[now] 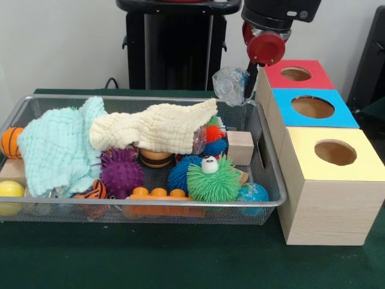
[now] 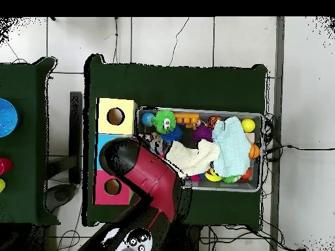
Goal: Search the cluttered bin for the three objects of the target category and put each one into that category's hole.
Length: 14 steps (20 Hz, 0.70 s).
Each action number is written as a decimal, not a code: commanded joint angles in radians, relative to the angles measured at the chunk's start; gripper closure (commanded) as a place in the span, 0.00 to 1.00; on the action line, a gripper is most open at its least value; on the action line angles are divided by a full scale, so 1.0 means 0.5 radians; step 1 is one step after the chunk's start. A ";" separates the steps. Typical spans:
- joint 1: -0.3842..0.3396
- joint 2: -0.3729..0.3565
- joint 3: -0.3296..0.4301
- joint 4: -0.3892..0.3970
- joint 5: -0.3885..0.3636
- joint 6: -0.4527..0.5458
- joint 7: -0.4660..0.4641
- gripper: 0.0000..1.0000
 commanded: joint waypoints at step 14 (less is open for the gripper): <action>0.188 0.010 0.194 -0.074 0.114 0.307 1.138 1.00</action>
